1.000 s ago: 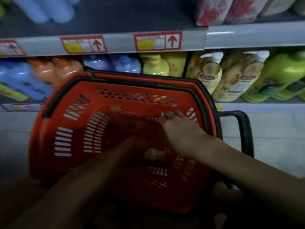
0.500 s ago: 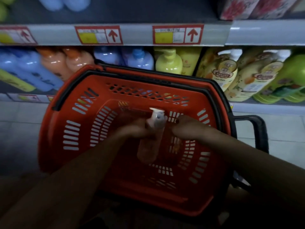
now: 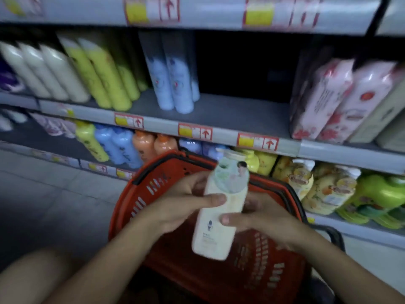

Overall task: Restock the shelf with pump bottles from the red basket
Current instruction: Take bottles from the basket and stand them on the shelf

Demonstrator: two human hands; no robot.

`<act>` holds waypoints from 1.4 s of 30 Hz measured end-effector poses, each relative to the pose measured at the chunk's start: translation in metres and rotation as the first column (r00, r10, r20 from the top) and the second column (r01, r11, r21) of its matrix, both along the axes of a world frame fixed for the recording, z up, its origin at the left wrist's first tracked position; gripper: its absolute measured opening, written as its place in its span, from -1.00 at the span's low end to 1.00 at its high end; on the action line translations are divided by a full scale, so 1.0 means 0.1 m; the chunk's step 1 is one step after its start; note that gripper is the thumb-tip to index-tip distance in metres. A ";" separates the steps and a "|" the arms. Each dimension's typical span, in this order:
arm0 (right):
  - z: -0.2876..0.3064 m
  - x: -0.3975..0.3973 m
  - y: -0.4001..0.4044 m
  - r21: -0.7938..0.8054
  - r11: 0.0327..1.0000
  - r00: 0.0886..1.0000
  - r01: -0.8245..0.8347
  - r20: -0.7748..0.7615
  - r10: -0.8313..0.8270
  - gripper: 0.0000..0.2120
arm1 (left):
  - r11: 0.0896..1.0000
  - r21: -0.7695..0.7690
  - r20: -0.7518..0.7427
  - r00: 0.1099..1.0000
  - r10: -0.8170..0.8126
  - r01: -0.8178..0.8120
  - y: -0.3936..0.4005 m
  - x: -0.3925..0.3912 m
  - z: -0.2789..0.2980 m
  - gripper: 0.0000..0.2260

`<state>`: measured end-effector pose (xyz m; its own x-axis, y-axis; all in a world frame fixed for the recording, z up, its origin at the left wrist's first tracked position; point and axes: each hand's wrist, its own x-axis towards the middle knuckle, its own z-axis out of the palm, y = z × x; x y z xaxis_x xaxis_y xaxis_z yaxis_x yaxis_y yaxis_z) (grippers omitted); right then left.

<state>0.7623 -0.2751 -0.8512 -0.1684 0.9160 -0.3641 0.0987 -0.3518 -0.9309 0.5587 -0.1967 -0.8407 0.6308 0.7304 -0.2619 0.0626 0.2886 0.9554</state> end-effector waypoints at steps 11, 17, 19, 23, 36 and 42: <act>2.16 0.06 0.14 0.640 0.737 0.897 0.217 0.166 -0.409 -0.56 | 0.727 0.679 0.073 0.995 0.070 -0.101 0.26 0.14 2.04 -0.36; 2.96 0.21 0.54 0.782 0.587 0.847 0.211 0.154 -0.510 -0.67 | 0.603 0.716 0.292 0.936 0.198 -0.351 0.58 0.44 2.44 -0.44; 3.14 0.25 0.71 0.837 0.524 0.794 0.159 0.207 -0.572 -0.67 | 0.466 0.779 0.333 0.907 0.260 -0.419 0.69 0.60 2.58 -0.47; 3.36 0.40 1.14 0.865 0.481 0.754 0.141 0.221 -0.618 -0.60 | 0.246 0.854 0.366 0.865 0.342 -0.459 1.06 0.91 2.77 -0.51; 3.21 0.85 2.31 0.806 0.547 0.717 0.227 0.241 -0.654 -0.63 | 0.240 0.895 0.164 0.779 0.606 -0.375 1.80 1.44 2.76 -0.60; 3.15 0.87 2.30 0.822 0.530 0.691 0.209 0.260 -0.674 -0.60 | 0.329 0.909 -0.006 0.780 0.626 -0.257 1.71 1.49 2.68 -0.25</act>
<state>0.8488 -0.0449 -0.5359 0.3268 0.7864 0.5242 0.6388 0.2251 -0.7358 0.7082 -0.0255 -0.5730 0.1551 0.8203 0.5506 0.5202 -0.5416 0.6604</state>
